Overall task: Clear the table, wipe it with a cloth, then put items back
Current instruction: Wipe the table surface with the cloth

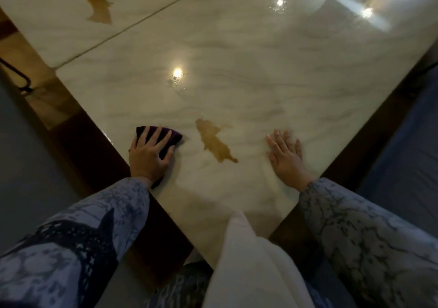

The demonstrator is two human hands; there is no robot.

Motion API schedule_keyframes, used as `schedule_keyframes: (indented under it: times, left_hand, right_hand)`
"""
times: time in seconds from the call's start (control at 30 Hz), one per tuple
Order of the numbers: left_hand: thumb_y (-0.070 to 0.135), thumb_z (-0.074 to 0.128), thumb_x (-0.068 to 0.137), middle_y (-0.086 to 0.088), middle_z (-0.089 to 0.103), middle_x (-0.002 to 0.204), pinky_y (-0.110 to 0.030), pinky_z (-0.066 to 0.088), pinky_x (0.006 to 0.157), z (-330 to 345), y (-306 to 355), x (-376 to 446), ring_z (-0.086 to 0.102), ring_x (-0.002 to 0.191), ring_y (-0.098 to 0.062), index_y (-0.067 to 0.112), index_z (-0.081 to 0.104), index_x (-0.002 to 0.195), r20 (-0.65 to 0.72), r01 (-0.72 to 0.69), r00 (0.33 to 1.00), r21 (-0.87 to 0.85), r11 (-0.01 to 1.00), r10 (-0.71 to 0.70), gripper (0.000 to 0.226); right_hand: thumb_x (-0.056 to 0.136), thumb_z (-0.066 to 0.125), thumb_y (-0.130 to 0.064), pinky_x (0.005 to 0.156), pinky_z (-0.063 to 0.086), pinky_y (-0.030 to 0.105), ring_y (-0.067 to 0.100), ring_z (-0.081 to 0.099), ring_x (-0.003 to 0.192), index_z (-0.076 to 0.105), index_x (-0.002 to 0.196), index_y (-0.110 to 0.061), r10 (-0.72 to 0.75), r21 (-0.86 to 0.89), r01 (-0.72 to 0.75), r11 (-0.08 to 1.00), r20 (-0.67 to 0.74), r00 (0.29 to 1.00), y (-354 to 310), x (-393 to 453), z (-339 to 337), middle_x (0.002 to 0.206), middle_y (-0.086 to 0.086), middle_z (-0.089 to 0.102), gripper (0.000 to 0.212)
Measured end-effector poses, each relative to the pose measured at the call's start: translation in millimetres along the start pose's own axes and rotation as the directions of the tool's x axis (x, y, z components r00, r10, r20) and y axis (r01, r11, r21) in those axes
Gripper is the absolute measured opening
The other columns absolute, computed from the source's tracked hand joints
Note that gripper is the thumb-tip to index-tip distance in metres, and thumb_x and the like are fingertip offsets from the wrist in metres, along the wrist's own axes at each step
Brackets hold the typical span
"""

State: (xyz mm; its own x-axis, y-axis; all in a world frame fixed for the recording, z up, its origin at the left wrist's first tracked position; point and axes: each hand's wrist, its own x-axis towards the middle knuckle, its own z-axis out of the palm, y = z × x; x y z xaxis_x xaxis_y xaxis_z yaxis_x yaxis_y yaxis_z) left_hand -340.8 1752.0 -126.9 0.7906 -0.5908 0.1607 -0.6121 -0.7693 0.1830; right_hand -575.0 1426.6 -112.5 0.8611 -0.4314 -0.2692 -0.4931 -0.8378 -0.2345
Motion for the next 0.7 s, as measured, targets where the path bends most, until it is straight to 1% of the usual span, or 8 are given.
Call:
schedule_keyframes:
  times: [0.13, 0.23, 0.3, 0.37, 0.47, 0.5, 0.6, 0.7]
  left_hand:
    - [0.051, 0.041, 0.093, -0.004, 0.054, 0.142, -0.049, 0.034, 0.109, 0, 4, -5, 0.042, 0.136, -0.032, 0.026, 0.060, 0.132, -0.010, 0.024, 1.000, -0.020, 1.000, -0.024, 0.050]
    - [0.052, 0.042, 0.093, -0.003, 0.052, 0.144, -0.048, 0.037, 0.109, 0, 16, -19, 0.039, 0.137, -0.033, 0.026, 0.059, 0.133, 0.011, 0.094, 0.996, -0.035, 0.995, -0.094, 0.051]
    - [0.051, 0.043, 0.092, -0.004, 0.052, 0.143, -0.049, 0.039, 0.107, 1, 31, -33, 0.039, 0.137, -0.033, 0.027, 0.059, 0.133, 0.016, 0.094, 0.996, -0.038, 0.995, -0.093, 0.050]
    - [0.050, 0.043, 0.093, -0.003, 0.052, 0.144, -0.048, 0.040, 0.107, -4, 56, -60, 0.039, 0.138, -0.032, 0.027, 0.059, 0.133, 0.019, 0.039, 0.999, -0.022, 0.999, -0.039, 0.049]
    - [0.049, 0.044, 0.093, -0.003, 0.052, 0.143, -0.048, 0.041, 0.106, -7, 96, -102, 0.038, 0.139, -0.032, 0.027, 0.060, 0.132, 0.035, -0.033, 0.999, -0.066, 0.997, 0.036, 0.048]
    - [0.048, 0.044, 0.093, -0.003, 0.052, 0.143, -0.048, 0.041, 0.106, -4, 105, -114, 0.038, 0.139, -0.032, 0.027, 0.060, 0.132, 0.056, -0.057, 0.997, -0.070, 0.996, 0.061, 0.048]
    - [0.047, 0.044, 0.091, -0.002, 0.050, 0.146, -0.049, 0.043, 0.104, -2, 147, -155, 0.037, 0.140, -0.032, 0.028, 0.058, 0.134, 0.102, -0.221, 0.968, -0.087, 0.971, 0.229, 0.049]
    - [0.047, 0.044, 0.090, -0.003, 0.051, 0.144, -0.049, 0.046, 0.100, -2, 189, -187, 0.040, 0.138, -0.034, 0.028, 0.058, 0.134, 0.127, -0.380, 0.910, -0.123, 0.917, 0.394, 0.050]
  right_hand:
    - [0.104, 0.028, -0.041, 0.119, -0.005, 0.046, 0.022, -0.009, 0.150, 0.011, 0.155, -0.030, 0.021, 0.009, -0.022, 1.000, 0.113, 0.993, 0, 1, -17, 0.163, -0.005, -0.005, 0.055]
    - [0.103, 0.032, -0.040, 0.120, 0.002, 0.047, 0.025, -0.005, 0.150, 0.014, 0.155, -0.027, 0.042, -0.006, -0.042, 0.999, 0.146, 0.988, -10, 2, -26, 0.164, -0.001, -0.003, 0.057]
    - [0.102, 0.036, -0.038, 0.120, 0.007, 0.047, 0.027, -0.001, 0.150, 0.019, 0.154, -0.021, 0.085, 0.026, -0.090, 0.996, 0.155, 0.984, -23, 4, -28, 0.164, 0.003, 0.002, 0.057]
    - [0.102, 0.039, -0.037, 0.120, 0.012, 0.047, 0.028, 0.007, 0.150, 0.029, 0.150, -0.015, 0.147, 0.121, -0.165, 0.979, 0.141, 0.979, -35, -18, -27, 0.162, 0.006, 0.012, 0.054]
    - [0.101, 0.042, -0.037, 0.120, 0.012, 0.048, 0.026, 0.015, 0.148, 0.037, 0.146, -0.014, 0.167, 0.306, -0.185, 0.934, 0.085, 0.982, -48, -63, -17, 0.157, 0.007, 0.030, 0.051]
    - [0.101, 0.042, -0.038, 0.120, 0.009, 0.049, 0.025, 0.015, 0.148, 0.037, 0.146, -0.016, 0.146, 0.349, -0.166, 0.922, 0.083, 0.986, -54, -73, -11, 0.155, 0.006, 0.033, 0.051]
    - [0.102, 0.043, -0.037, 0.120, 0.004, 0.048, 0.022, 0.013, 0.149, 0.034, 0.148, -0.018, 0.128, 0.432, -0.141, 0.891, 0.059, 0.990, -48, -122, -3, 0.156, 0.002, 0.032, 0.050]
    - [0.101, 0.045, -0.033, 0.120, 0.004, 0.048, 0.021, 0.010, 0.149, 0.033, 0.148, -0.017, 0.156, 0.475, -0.163, 0.865, 0.054, 0.986, -33, -156, -6, 0.157, 0.003, 0.030, 0.050]
